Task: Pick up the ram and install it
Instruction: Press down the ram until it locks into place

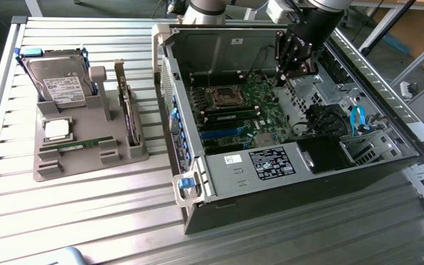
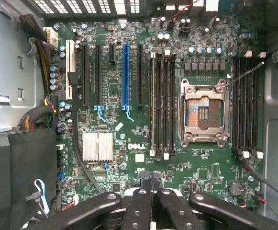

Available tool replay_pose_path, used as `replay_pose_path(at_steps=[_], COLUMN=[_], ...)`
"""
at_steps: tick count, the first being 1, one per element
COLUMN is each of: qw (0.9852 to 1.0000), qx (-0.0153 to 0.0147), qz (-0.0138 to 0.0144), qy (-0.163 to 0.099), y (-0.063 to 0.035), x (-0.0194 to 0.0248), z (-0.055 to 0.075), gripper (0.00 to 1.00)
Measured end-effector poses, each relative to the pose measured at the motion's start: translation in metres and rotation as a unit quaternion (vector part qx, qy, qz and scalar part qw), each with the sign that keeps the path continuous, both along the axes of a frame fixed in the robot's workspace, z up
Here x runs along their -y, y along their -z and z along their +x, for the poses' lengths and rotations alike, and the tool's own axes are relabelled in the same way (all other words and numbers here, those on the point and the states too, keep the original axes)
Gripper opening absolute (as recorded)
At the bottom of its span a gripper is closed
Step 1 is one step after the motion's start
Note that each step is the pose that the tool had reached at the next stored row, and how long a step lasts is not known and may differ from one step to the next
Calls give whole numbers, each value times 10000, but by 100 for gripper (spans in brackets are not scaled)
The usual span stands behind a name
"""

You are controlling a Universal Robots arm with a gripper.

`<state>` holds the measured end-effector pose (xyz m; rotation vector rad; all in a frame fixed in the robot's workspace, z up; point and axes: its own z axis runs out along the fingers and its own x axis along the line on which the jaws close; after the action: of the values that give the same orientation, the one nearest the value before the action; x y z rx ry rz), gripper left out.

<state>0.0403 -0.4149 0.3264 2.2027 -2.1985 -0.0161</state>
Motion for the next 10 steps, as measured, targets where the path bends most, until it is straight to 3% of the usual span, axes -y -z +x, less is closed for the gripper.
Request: replay_pose_path(at_steps=[3,8,10], qw=[10000,9992,9981], qx=[0,0,0], qz=[0,0,0], qy=[23,411,611], y=[0,2,3], x=[0,0,0], z=[0,0,0], gripper=[11,11,11])
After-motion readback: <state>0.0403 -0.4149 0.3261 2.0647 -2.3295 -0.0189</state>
